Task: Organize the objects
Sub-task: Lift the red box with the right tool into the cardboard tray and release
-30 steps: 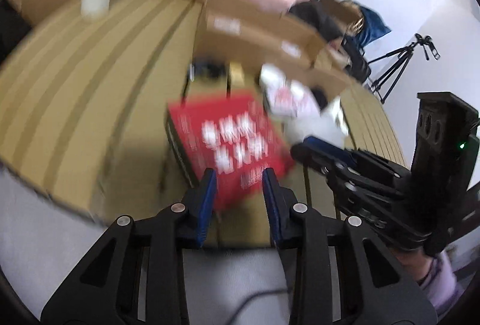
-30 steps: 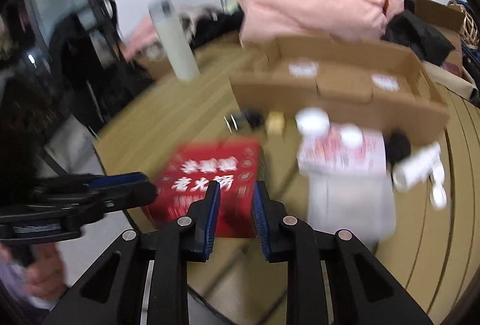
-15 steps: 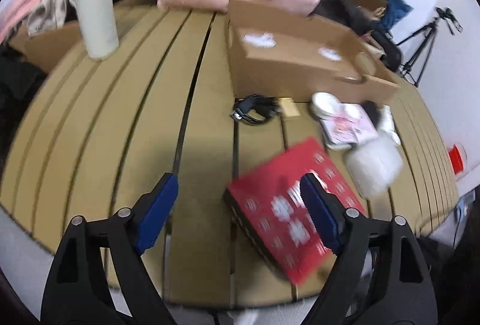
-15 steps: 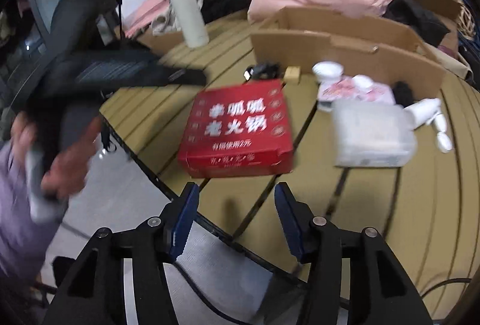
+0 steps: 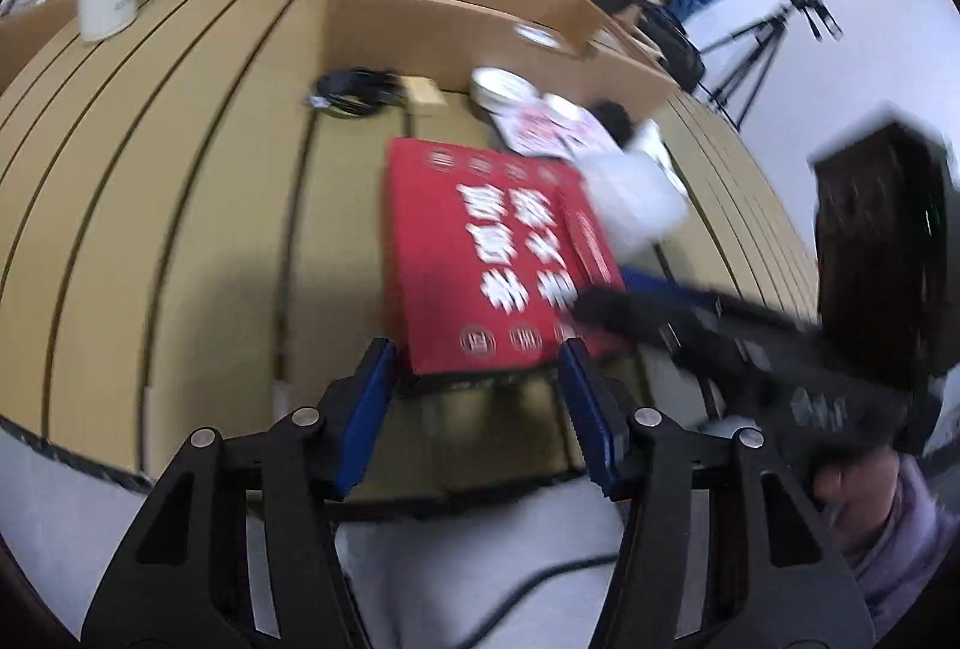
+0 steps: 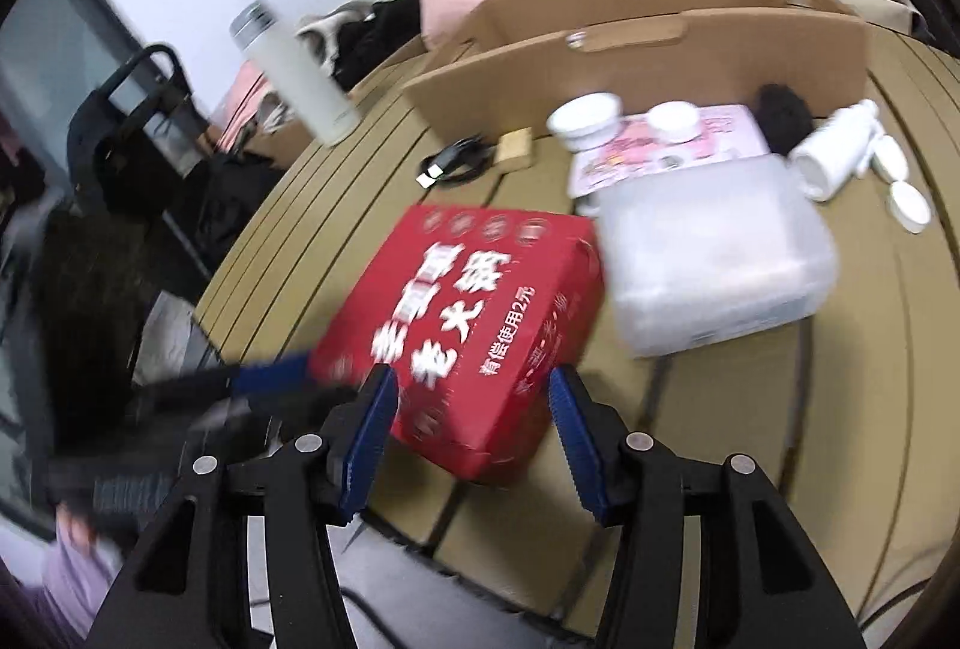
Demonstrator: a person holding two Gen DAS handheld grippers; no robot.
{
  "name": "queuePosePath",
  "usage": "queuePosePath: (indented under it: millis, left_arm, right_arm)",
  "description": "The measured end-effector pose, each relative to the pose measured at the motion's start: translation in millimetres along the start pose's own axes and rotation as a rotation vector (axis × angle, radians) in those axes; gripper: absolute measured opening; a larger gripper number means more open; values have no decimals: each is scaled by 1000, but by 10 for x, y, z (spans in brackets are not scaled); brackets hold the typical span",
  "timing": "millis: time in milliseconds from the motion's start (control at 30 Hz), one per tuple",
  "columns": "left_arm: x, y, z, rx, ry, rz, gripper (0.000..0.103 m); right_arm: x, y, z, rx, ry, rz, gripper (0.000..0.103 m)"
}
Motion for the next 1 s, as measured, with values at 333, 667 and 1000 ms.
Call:
queuePosePath:
  millis: [333, 667, 1000]
  left_arm:
    - [-98, -51, 187, -102, 0, 104, 55]
    - [-86, -153, 105, -82, 37, 69, 53]
    - [-98, -140, 72, -78, 116, 33, 33]
  right_arm:
    - [7, -25, 86, -25, 146, -202, 55]
    - [-18, 155, 39, -77, 198, -392, 51]
    - [10, 83, 28, -34, 218, -349, 28]
Point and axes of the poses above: each gripper's, at about its wrist camera, not at the fingertips, and y roughly against the way its jaws point, x to its left, z to its top, the point moved 3 cm from there along -y, roughly the way its jaws point, and after that the axes turned 7 degrees about y, right-handed, at the moved point
